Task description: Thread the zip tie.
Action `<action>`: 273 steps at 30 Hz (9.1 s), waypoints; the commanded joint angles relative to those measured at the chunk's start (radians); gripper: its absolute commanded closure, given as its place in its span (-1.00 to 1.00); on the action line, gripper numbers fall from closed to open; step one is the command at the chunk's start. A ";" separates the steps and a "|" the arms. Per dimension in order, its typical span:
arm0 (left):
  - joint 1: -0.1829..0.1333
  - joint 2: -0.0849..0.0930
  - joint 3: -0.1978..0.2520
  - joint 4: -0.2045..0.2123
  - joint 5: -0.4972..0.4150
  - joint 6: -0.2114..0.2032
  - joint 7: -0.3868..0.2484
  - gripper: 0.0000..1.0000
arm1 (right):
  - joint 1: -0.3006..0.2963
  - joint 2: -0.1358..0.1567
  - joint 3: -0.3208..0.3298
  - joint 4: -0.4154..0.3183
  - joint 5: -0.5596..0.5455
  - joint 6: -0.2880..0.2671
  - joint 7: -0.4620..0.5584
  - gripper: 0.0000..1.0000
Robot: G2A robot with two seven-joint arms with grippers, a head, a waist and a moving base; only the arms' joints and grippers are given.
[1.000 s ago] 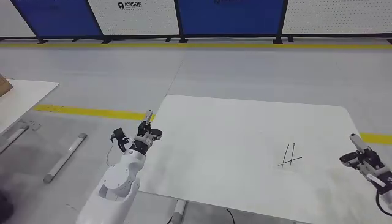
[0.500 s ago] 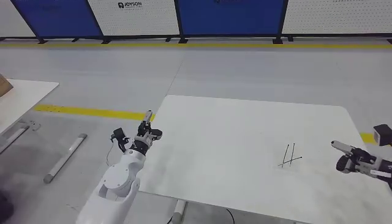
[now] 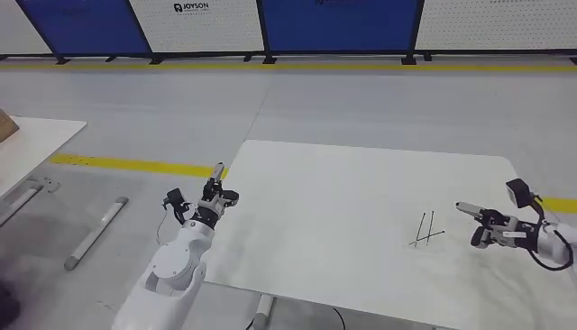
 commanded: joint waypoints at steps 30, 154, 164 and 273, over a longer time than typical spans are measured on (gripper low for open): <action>0.000 0.000 0.000 0.000 0.000 0.000 0.000 -1.00 | 0.105 0.072 -0.225 0.104 0.021 -0.453 0.084 -1.00; 0.000 0.000 0.000 0.000 0.000 0.000 0.000 -1.00 | 0.395 -0.026 -0.549 0.665 0.306 -0.453 0.084 1.00; 0.000 0.000 0.000 0.000 0.000 0.000 0.000 -1.00 | 0.319 0.049 -0.467 0.502 0.534 -0.453 0.084 1.00; -0.156 -0.002 0.342 0.033 0.099 0.105 -0.468 -1.00 | 0.025 0.010 -0.548 -0.049 0.737 -0.453 -0.324 1.00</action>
